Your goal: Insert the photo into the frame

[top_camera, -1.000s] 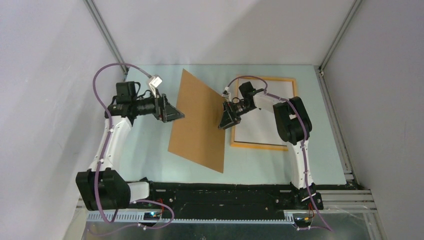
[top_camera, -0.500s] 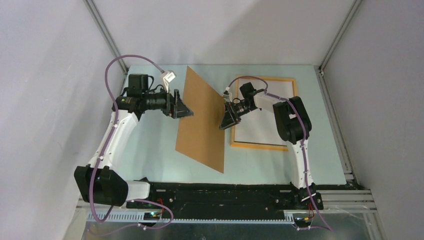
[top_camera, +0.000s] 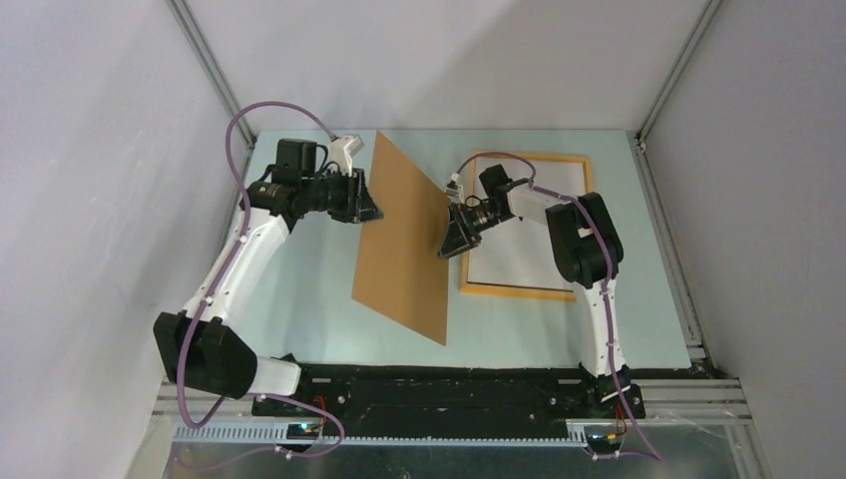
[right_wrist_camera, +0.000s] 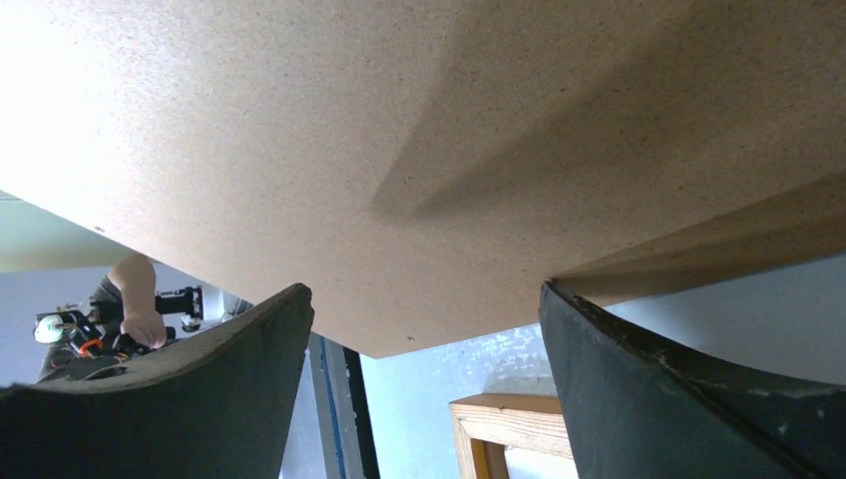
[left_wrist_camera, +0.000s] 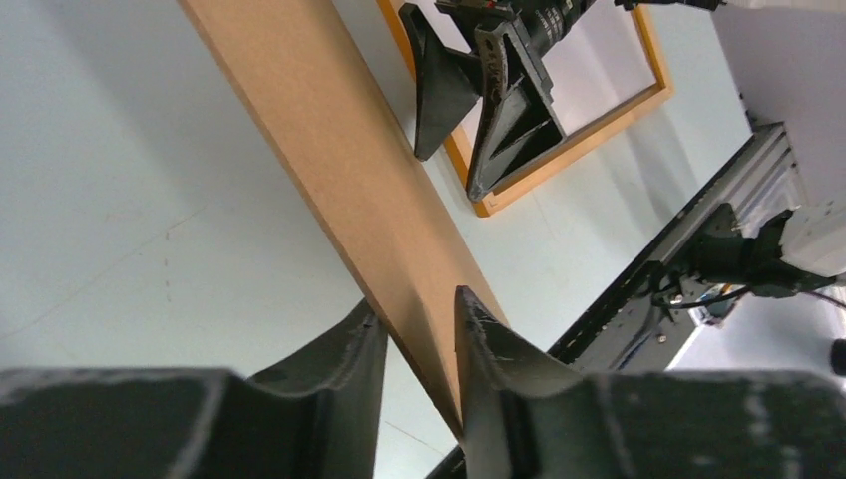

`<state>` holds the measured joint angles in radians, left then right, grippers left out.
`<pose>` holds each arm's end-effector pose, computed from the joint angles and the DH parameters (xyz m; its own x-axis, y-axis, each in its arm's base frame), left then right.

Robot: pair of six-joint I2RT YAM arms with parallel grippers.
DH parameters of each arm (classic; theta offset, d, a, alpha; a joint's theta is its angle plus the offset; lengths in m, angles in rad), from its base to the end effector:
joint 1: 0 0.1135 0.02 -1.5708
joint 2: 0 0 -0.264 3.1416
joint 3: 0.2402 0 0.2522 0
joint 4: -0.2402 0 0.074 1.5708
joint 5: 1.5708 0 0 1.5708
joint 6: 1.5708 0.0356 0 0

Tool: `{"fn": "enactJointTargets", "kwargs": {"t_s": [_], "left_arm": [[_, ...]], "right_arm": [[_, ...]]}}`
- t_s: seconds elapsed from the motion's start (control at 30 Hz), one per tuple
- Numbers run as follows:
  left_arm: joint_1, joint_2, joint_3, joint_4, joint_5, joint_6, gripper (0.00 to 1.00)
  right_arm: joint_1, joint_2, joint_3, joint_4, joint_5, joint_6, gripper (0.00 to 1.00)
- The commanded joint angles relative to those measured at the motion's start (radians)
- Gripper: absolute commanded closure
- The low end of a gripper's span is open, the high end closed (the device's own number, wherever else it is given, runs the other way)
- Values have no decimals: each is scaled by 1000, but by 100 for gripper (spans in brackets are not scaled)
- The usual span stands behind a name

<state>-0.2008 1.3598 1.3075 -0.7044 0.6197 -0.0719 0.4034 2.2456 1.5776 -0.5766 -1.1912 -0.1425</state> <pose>0.2774 -0.0776 0.3481 -0.7124 0.0853 -0.6966 0.5264 0.7215 -0.4499 0.3939 0.2041 0.1324 -0.8029 -0.3999 -0.4421 -0.5387 0.1689 0.8254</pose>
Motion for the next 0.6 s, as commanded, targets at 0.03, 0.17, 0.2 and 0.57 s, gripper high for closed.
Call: {"fn": "enactJointTargets", "kwargs": {"t_s": [0.03,0.17,0.2,0.57], "left_arm": [[-44,18,79,4,-67,-50,75],[-54,34,111,-14,-125,-74,92],[-55,36,112,-15,-131,-80,95],[-55,56,231,-134,-327,-69,100]], "right_arm": [[-9,-50,-15,20,36,11,12],[-21,-75,-12,21,47,32,10],[-23,-82,-11,22,48,42,10],[-69,-192,24,19,74,114,7]]}}
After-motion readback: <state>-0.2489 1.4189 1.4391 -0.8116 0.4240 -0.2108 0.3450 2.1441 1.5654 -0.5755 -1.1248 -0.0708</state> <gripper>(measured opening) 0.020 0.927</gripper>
